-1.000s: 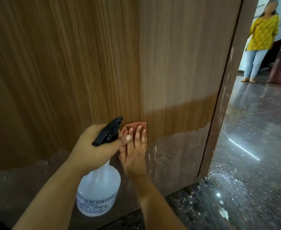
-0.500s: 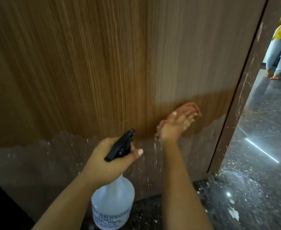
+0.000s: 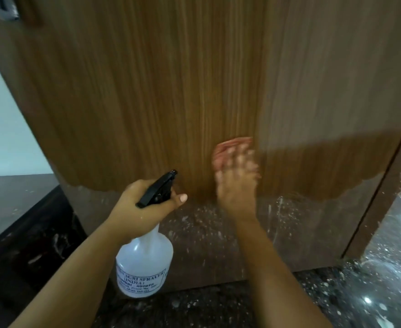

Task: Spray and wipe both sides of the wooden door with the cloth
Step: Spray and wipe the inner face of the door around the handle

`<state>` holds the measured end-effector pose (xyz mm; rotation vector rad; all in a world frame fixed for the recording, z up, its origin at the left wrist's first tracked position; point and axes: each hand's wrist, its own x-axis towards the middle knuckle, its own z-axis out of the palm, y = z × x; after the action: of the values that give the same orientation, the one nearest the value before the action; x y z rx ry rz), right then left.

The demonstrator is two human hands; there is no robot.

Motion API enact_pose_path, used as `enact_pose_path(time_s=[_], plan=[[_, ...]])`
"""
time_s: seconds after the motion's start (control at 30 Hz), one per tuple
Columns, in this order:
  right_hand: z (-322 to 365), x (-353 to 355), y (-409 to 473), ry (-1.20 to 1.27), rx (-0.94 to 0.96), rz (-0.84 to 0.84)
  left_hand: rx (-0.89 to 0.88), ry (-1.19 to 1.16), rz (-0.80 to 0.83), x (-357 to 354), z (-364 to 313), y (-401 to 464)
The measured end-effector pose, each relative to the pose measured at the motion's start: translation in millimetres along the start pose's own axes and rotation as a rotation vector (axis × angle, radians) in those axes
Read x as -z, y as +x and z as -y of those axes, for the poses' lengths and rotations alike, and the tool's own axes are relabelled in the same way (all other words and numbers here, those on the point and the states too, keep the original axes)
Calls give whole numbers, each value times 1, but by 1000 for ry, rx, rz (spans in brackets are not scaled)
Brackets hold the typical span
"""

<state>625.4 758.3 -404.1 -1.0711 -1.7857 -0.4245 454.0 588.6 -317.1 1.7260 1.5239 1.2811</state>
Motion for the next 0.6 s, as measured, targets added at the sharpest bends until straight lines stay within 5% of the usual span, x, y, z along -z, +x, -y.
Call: enact_pose_path(time_s=[0.07,0.17,0.43,0.6], plan=[[-18,7,15,200,-423,-182,12,7,-7,7,8,-5],[-14,6,18,409,-683,-275,63,6,-23,17,24,-8],[4,-2,17,378,-684,-272,111,44,-6,43,59,-16],[109,-20,-2,256,-276,-56,32,-44,-68,61,58,-18]])
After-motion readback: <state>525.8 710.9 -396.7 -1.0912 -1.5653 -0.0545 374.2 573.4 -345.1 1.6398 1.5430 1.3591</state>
